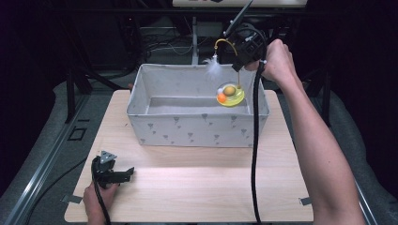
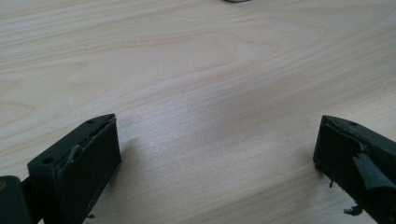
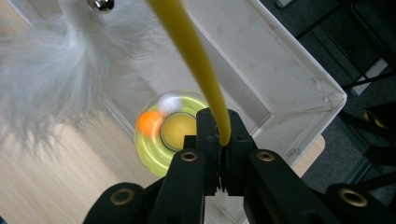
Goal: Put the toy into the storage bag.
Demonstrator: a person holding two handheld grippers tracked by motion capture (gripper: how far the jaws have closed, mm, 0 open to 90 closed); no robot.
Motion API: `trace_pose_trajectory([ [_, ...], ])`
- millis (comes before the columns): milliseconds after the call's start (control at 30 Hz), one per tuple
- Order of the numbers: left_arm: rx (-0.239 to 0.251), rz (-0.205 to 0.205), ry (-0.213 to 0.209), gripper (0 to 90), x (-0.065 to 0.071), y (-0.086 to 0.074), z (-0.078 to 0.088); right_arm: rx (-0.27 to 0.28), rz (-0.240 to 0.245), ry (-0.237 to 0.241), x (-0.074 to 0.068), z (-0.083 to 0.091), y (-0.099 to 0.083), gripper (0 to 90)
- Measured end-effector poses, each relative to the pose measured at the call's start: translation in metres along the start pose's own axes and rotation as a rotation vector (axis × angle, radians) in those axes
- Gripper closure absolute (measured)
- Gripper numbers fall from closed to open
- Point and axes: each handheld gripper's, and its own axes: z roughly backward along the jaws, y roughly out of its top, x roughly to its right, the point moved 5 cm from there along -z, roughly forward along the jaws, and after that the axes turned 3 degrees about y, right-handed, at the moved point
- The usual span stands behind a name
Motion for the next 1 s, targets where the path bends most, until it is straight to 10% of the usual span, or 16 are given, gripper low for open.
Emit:
trace_pose_trajectory([
  [1000, -0.003, -0.001, -0.001, 0.6, 0.0, 0.0, 0.0, -0.067, -0.104, 0.016, 0.031, -0.059, -0.034, 88.1],
])
